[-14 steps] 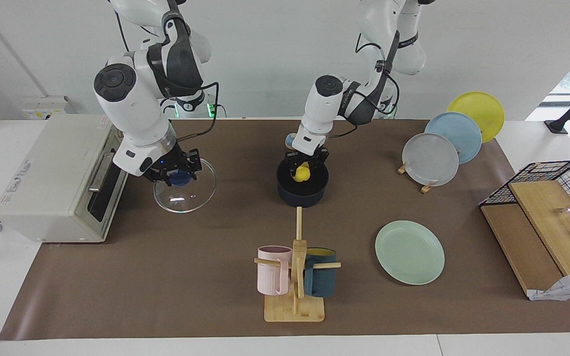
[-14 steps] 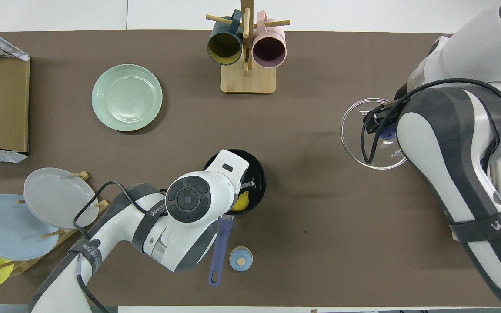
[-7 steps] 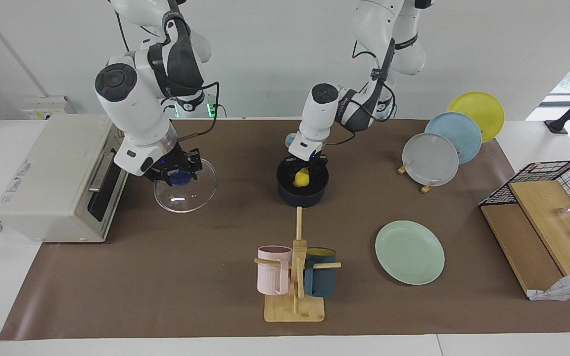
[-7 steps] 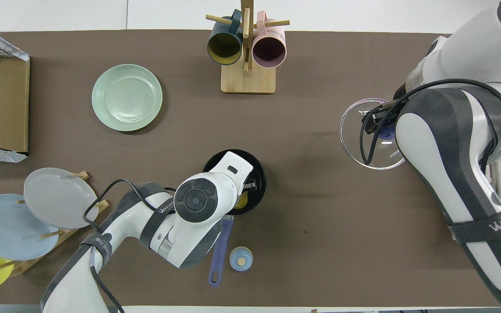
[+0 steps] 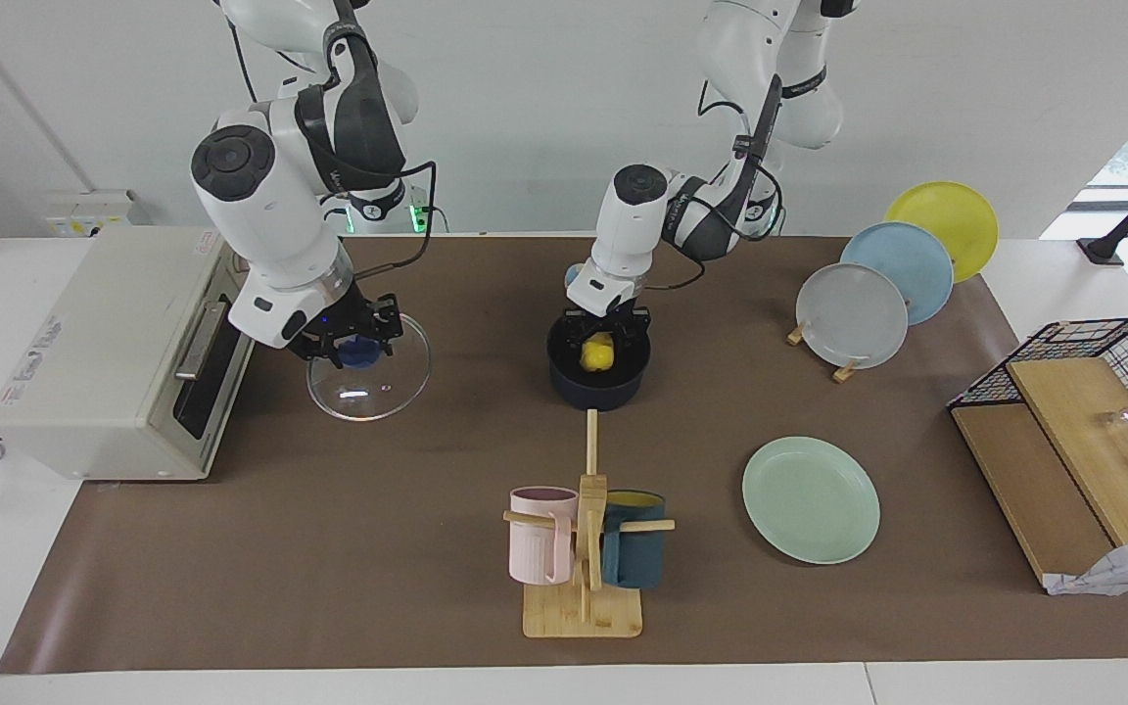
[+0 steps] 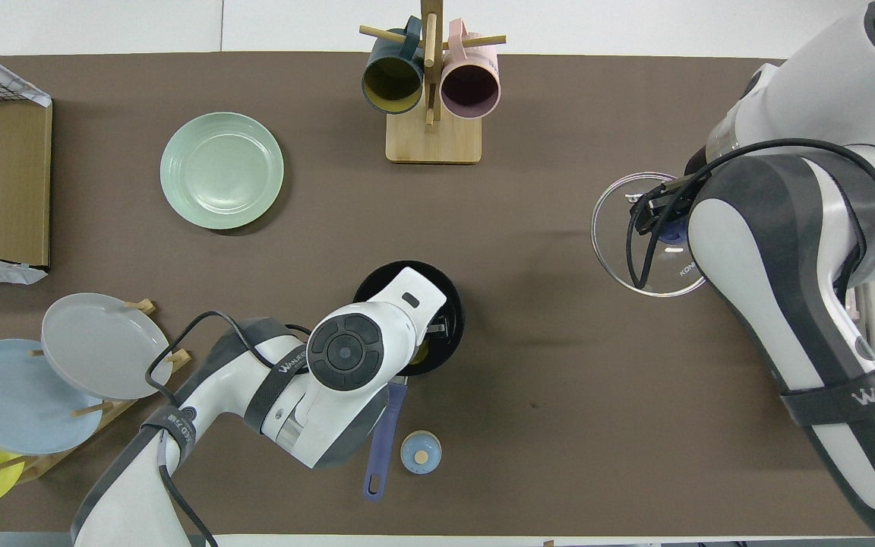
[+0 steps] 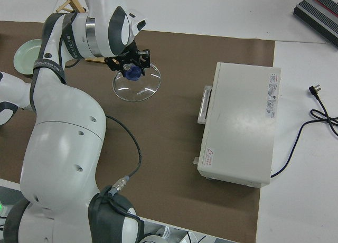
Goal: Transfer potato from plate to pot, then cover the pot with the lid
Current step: 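Withdraw the left gripper while the right gripper carries the lid over the saucepan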
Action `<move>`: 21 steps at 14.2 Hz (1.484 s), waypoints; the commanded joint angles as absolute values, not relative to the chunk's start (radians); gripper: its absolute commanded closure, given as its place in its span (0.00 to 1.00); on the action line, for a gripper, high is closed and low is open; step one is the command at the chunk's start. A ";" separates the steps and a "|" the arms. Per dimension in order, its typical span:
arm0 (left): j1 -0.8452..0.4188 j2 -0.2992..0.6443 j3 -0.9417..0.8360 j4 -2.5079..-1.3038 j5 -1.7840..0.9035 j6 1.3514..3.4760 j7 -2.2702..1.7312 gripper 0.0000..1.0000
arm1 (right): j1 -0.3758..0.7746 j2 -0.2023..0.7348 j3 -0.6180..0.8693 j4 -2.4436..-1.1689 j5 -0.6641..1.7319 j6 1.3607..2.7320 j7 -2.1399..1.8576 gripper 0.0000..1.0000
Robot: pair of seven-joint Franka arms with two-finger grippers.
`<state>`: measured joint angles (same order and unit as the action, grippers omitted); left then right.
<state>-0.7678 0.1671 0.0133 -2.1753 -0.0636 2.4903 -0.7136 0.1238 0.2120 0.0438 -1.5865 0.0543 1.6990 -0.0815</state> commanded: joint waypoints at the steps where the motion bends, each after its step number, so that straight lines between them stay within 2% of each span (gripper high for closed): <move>1: -0.773 0.140 0.025 -2.168 -0.046 2.428 -0.703 0.00 | 0.118 0.196 0.049 -1.592 0.057 1.707 -0.081 1.00; 7: -0.713 0.084 0.028 -2.014 -0.058 2.179 -0.686 0.00 | 0.130 0.195 0.049 -1.591 0.057 1.706 -0.072 1.00; 12: -0.600 0.045 0.026 -1.867 -0.118 1.958 -0.592 0.00 | 0.195 0.196 0.049 -1.583 0.058 1.707 0.035 1.00; 18: -0.356 0.003 0.037 -1.720 -0.149 1.694 -0.264 0.00 | 0.492 0.225 0.052 -1.560 0.035 1.793 0.466 1.00; 21: -0.252 -0.008 0.034 -1.707 -0.140 1.667 -0.123 0.00 | 0.572 0.267 0.052 -1.542 0.029 1.864 0.609 1.00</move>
<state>-0.3052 -0.0034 0.0428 -1.7211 -0.1263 1.7024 -0.2028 0.5508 0.2308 0.0561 -1.5786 0.0411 1.8333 0.5490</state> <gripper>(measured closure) 0.000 0.339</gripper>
